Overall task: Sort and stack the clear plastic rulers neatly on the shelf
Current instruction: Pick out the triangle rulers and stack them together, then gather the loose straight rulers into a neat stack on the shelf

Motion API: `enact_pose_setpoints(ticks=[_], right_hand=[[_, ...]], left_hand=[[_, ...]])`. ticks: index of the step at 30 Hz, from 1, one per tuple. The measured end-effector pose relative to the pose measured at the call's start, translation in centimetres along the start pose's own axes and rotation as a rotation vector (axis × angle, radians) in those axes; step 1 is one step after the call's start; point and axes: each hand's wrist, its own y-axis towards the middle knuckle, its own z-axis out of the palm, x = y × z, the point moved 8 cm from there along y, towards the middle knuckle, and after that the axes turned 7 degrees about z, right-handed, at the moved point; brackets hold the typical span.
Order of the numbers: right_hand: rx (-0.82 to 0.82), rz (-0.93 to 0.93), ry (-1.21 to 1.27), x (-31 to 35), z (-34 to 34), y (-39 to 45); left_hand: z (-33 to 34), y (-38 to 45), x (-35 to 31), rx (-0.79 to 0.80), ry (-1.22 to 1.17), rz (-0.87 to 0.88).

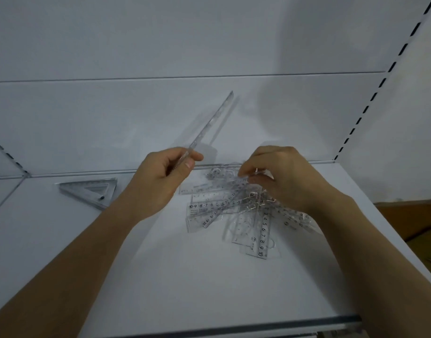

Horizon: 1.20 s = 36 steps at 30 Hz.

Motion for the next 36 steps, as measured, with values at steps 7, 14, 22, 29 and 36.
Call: enact_pose_setpoints(ticks=[7,14,22,29,36], right_hand=[[-0.351,-0.195,-0.056,4.2,-1.0,-0.6],[-0.739,0.185,-0.034,2.1,-3.8,-1.8],[0.169,0.312,-0.105,-2.2,2.6,-0.3],[0.027,0.296,-0.046,-1.3,1.1,0.0],[-0.779,0.192,0.341,-0.6,-8.1,-2.3]], left_hand=[[3.6,-0.9,-1.0,0.307,0.174,0.111],[4.1,-1.2,-1.2,0.296,0.161,0.108],[3.5,-0.9,0.3,0.166,-0.408,-0.229],[3.0,-0.7,0.4,0.102,-0.55,-0.246],[3.0,-0.6,-0.1,0.082,-0.5,-0.171]])
